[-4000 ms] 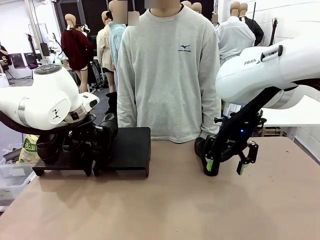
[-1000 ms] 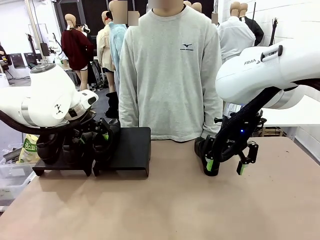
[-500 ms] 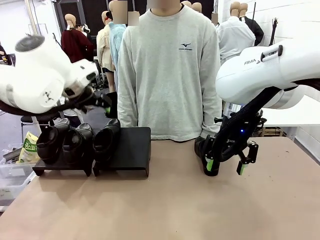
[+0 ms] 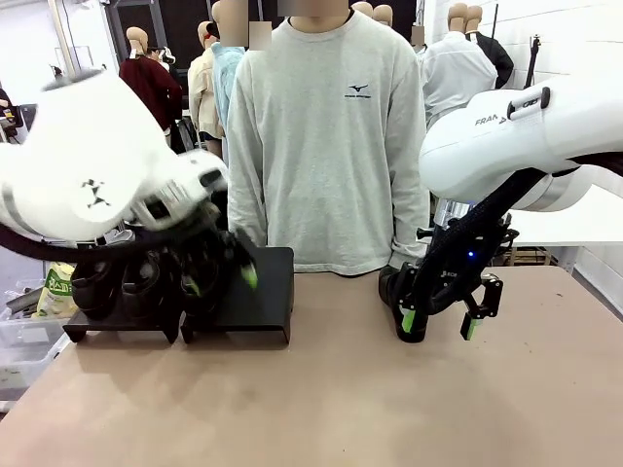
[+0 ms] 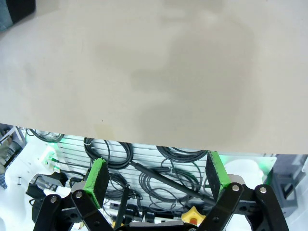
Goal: Organize the shoes by placing them on the stand.
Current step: Pick up one Shoe and place it in the middle of the table.
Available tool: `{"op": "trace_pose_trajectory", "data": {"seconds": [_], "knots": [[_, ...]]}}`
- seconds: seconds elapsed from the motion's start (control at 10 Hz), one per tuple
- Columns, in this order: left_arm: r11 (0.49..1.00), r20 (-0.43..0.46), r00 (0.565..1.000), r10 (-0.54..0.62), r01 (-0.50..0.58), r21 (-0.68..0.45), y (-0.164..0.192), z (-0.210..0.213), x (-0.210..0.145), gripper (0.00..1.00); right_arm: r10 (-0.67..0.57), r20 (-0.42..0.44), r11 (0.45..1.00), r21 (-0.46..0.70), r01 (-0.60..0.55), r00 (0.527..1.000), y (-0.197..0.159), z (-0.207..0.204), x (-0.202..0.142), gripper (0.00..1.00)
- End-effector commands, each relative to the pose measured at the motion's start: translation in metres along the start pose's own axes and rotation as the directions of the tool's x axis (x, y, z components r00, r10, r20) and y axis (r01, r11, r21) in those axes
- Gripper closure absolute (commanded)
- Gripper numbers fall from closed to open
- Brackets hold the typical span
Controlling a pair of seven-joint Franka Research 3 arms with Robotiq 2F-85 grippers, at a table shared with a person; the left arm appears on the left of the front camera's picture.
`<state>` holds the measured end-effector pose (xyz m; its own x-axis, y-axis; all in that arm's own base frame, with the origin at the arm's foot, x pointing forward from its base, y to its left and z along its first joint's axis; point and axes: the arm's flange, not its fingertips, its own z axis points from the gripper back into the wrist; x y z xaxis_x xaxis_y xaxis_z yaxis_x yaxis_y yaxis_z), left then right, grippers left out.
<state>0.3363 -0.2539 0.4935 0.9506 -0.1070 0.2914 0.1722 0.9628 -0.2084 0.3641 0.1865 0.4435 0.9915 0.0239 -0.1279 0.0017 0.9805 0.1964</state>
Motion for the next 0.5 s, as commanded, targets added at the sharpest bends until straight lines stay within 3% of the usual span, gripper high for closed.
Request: {"op": "trace_pose_trajectory", "data": {"seconds": [0.0, 0.3, 0.4], "knots": [[1.0, -0.316, 0.949, 0.001, -0.001, 0.002, 0.01, -0.008, -0.009, 0.0, 0.016, -0.005, 1.0, -0.019, -0.017, 1.0, -0.001, 0.003, 0.003, 0.0], [1.0, -0.299, 0.954, 0.002, -0.002, 0.0, 0.007, -0.017, -0.025, 0.0, 0.016, -0.005, 1.0, -0.019, -0.017, 1.0, -0.001, 0.003, 0.003, 0.0], [0.999, -0.245, 0.969, 0.032, -0.032, 0.002, 0.008, -0.015, -0.021, 0.0, 0.0, 0.0, 1.0, 0.0, 0.0, 1.0, 0.0, 0.0, 0.0, 0.0]]}}
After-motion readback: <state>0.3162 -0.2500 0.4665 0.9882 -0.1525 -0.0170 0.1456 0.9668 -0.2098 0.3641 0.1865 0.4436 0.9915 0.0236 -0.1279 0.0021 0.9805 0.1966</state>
